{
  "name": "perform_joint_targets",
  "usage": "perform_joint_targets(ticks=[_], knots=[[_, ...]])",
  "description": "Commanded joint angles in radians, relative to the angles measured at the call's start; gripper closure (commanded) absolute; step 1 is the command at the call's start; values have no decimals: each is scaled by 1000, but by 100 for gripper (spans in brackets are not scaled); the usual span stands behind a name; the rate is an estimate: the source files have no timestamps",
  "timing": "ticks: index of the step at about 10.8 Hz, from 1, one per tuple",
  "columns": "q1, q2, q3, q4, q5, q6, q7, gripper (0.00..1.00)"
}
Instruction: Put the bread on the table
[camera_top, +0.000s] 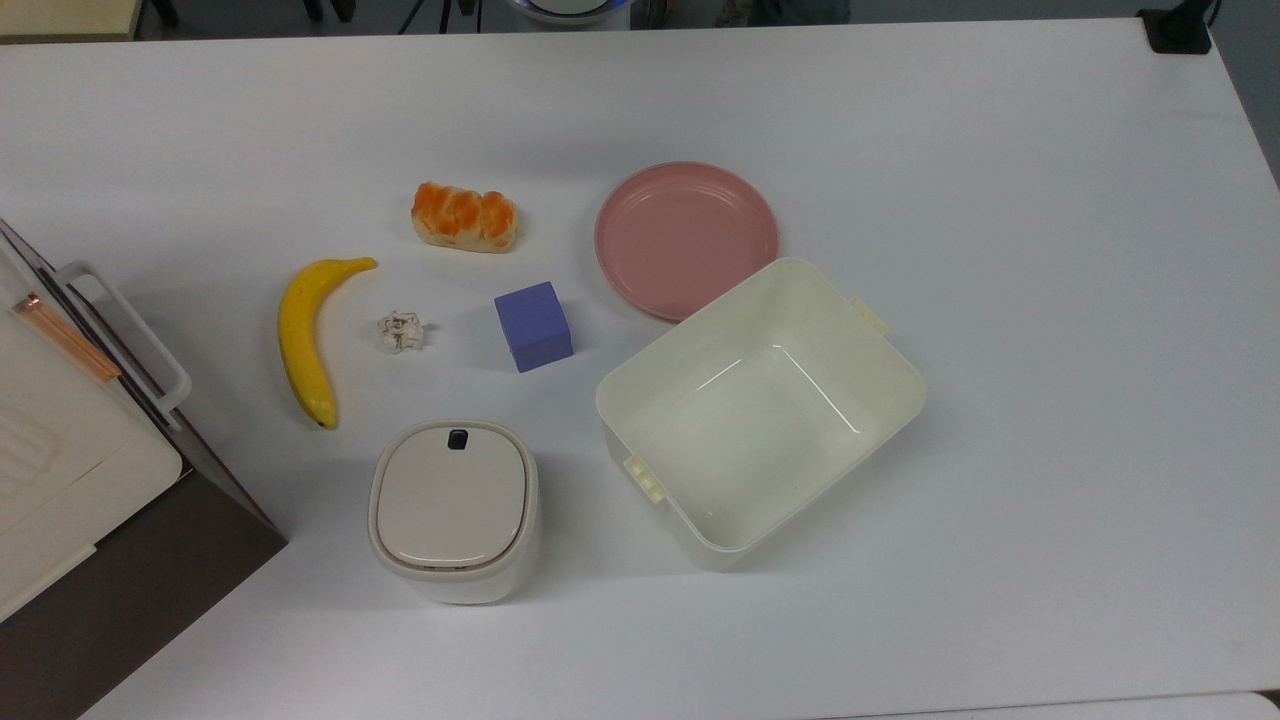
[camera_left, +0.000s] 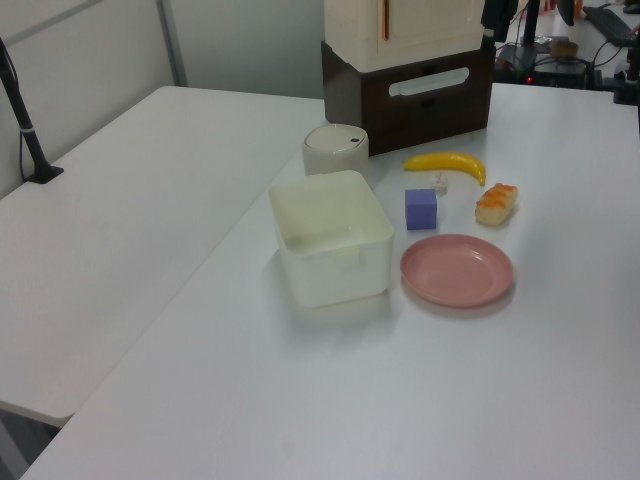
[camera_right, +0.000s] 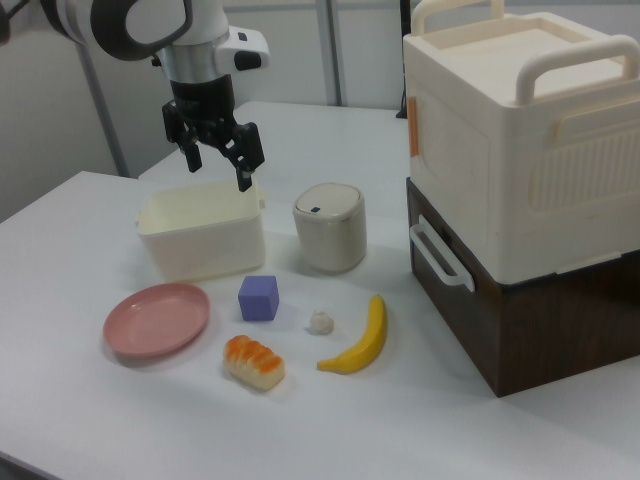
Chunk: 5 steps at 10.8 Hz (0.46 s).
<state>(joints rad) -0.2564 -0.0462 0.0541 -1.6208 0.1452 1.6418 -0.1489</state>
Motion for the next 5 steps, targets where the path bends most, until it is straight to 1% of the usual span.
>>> perform_joint_targets(ticks=[1,5], knots=[[6,-11,-7,-11,11,-10,19,0],[3,-9,-7,-14,13,-11,19,0]])
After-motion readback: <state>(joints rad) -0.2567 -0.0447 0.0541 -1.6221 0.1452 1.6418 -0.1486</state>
